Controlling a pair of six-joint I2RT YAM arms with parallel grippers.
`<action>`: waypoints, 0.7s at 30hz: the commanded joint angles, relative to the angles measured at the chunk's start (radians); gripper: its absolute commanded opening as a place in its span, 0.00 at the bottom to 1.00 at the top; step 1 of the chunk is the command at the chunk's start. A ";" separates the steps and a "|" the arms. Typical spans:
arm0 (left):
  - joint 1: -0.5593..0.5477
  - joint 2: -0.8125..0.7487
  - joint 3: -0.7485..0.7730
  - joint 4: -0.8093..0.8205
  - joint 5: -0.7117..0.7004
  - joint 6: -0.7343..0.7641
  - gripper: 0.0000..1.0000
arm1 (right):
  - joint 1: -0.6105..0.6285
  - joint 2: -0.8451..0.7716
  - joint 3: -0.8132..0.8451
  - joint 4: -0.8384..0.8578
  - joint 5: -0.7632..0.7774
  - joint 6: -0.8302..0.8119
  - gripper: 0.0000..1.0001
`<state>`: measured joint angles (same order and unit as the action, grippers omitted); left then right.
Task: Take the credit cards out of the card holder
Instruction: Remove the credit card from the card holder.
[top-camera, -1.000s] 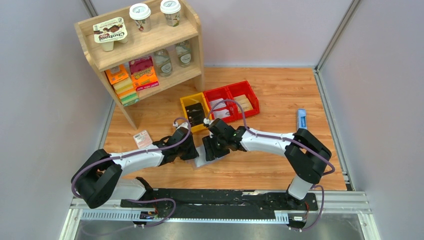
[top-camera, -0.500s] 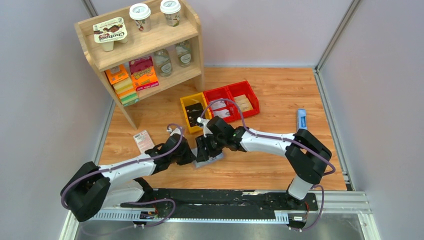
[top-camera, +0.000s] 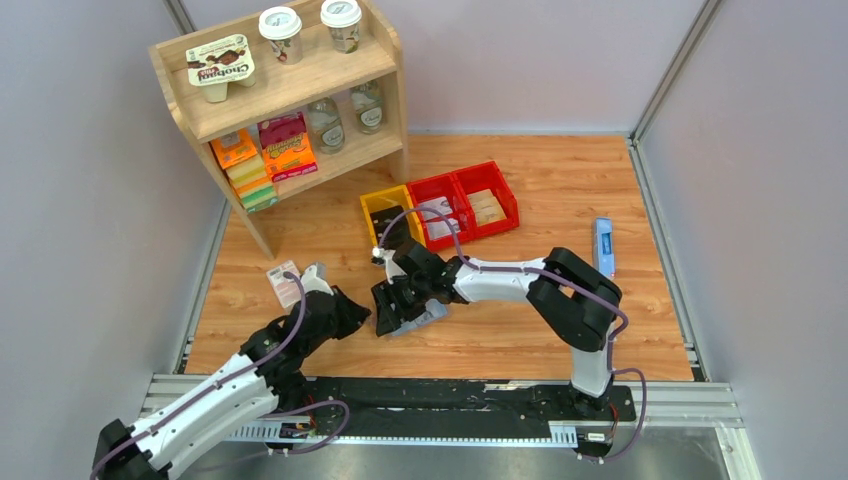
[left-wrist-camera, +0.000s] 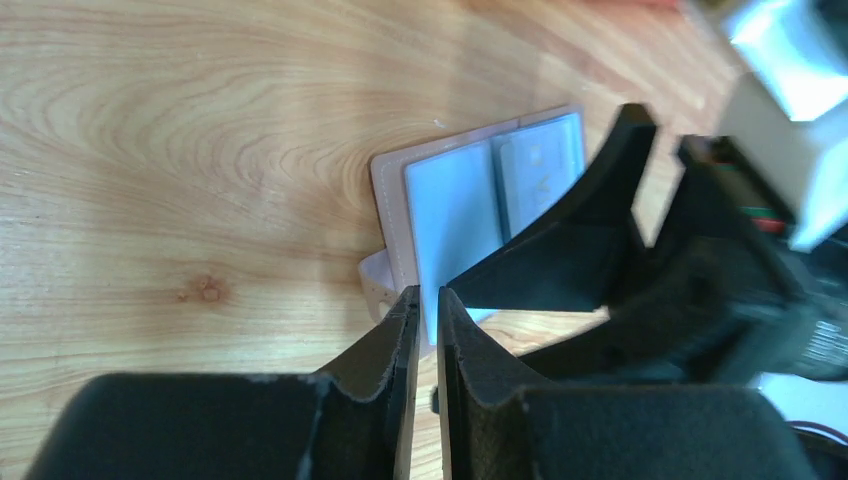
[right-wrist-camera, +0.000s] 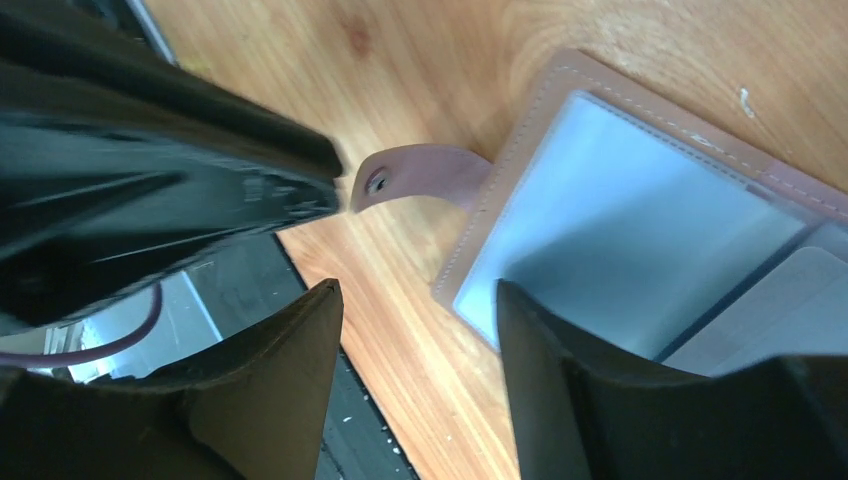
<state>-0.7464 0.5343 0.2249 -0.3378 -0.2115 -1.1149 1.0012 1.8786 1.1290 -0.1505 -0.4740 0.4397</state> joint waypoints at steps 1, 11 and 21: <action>-0.004 -0.092 0.002 -0.092 -0.048 -0.031 0.19 | 0.002 0.024 0.031 0.019 0.005 -0.013 0.61; -0.004 0.018 0.139 -0.034 0.007 0.032 0.22 | -0.042 -0.199 -0.027 -0.017 0.162 -0.038 0.60; -0.004 0.373 0.228 0.239 0.173 0.046 0.31 | -0.170 -0.306 -0.161 -0.060 0.291 -0.038 0.54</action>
<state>-0.7464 0.7761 0.4191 -0.2588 -0.1345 -1.0901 0.8715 1.5692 1.0286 -0.1844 -0.2264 0.4084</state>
